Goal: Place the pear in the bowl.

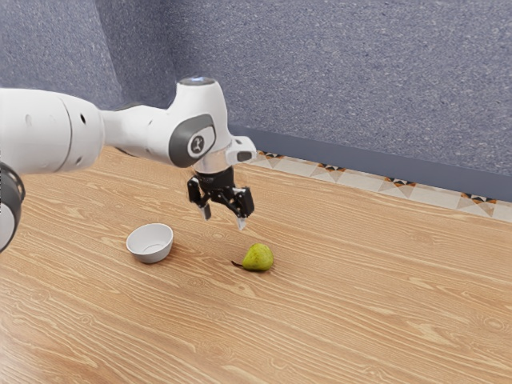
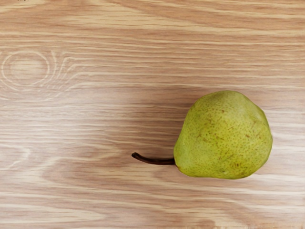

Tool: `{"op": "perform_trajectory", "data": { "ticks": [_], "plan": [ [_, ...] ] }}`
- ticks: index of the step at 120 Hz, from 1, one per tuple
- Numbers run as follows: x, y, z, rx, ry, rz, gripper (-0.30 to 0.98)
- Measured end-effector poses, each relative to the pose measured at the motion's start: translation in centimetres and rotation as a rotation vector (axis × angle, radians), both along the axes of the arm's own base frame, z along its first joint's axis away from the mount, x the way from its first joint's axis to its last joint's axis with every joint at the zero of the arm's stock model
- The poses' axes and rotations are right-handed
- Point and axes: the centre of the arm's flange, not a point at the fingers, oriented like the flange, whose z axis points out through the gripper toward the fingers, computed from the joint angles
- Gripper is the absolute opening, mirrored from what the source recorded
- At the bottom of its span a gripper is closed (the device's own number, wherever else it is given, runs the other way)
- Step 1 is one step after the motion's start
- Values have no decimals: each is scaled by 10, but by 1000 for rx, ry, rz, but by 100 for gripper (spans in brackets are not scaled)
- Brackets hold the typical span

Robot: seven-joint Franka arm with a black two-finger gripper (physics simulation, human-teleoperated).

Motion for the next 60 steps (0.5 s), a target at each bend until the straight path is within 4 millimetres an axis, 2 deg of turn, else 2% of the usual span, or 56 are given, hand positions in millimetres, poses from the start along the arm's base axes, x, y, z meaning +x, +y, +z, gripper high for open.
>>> {"op": "perform_trajectory", "data": {
  "ticks": [12,41,60],
  "plan": [
    [-3,-14,-16,-9,-12,-151,67],
    [1,-9,-37,-10,-92,-519,67],
    [10,-17,-61,5,-128,-725,67]
  ]
}}
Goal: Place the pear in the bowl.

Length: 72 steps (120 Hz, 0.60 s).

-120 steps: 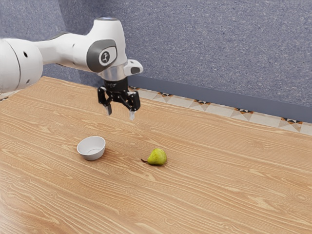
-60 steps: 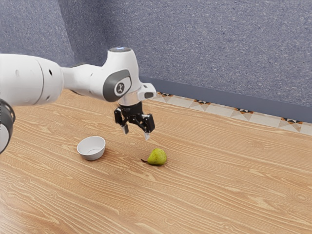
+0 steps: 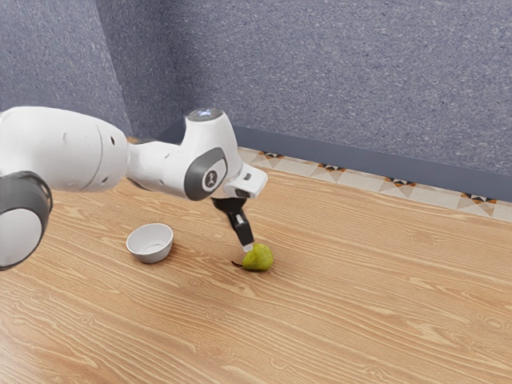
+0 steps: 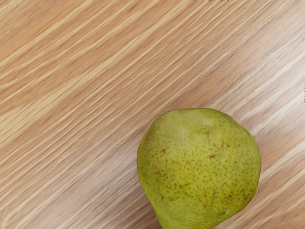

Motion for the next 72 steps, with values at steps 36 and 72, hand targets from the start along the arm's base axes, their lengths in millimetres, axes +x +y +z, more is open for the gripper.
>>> {"op": "perform_trajectory", "data": {
  "ticks": [36,72],
  "plan": [
    [23,-5,-9,-24,-33,-217,67],
    [19,-14,-23,-55,23,-350,67]
  ]
}}
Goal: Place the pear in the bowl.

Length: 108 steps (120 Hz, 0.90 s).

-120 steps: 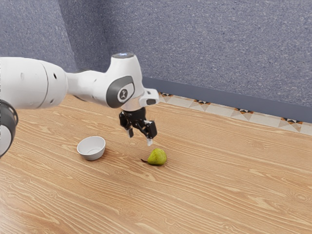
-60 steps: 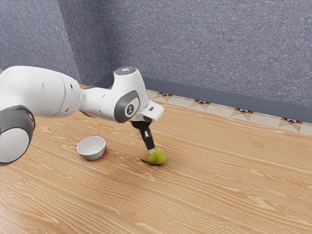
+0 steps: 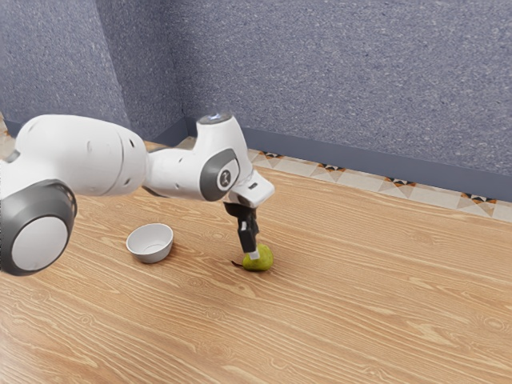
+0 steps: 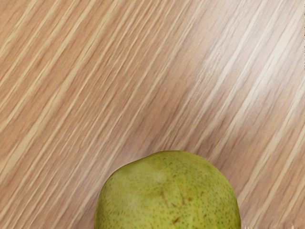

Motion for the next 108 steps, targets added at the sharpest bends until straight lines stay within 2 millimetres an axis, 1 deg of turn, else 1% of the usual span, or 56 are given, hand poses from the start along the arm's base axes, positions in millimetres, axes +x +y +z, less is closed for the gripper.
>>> {"op": "perform_trajectory", "data": {
  "ticks": [25,40,52,66,108],
  "plan": [
    [5,-1,-11,1,12,-62,67],
    [8,-5,-14,0,11,-93,67],
    [8,-5,-23,3,20,-111,67],
    [9,-12,-28,0,21,-138,67],
    [9,-10,-40,1,28,-166,67]
  ]
}}
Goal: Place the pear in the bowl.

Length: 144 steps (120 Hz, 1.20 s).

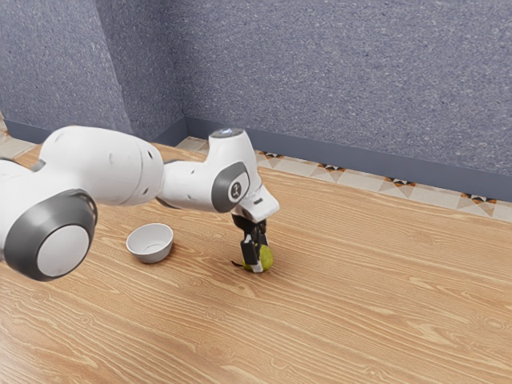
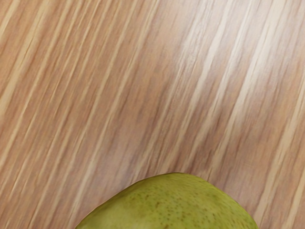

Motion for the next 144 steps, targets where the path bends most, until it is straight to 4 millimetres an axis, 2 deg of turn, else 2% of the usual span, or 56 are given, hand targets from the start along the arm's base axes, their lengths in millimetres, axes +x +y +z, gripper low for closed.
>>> {"op": "perform_trajectory", "data": {
  "ticks": [16,48,66,88,101,112,120,131,144],
  "plan": [
    [0,-2,-1,0,-3,-12,62],
    [2,-5,-4,2,-6,-29,43],
    [2,-6,-2,4,-12,-35,37],
    [7,-2,9,1,-30,-32,29],
    [10,9,29,-1,-51,-17,26],
    [12,27,50,-5,-65,5,25],
    [14,49,65,-10,-70,34,21],
    [18,98,83,-2,-75,100,18],
    [18,144,92,19,-63,159,15]
  ]
}}
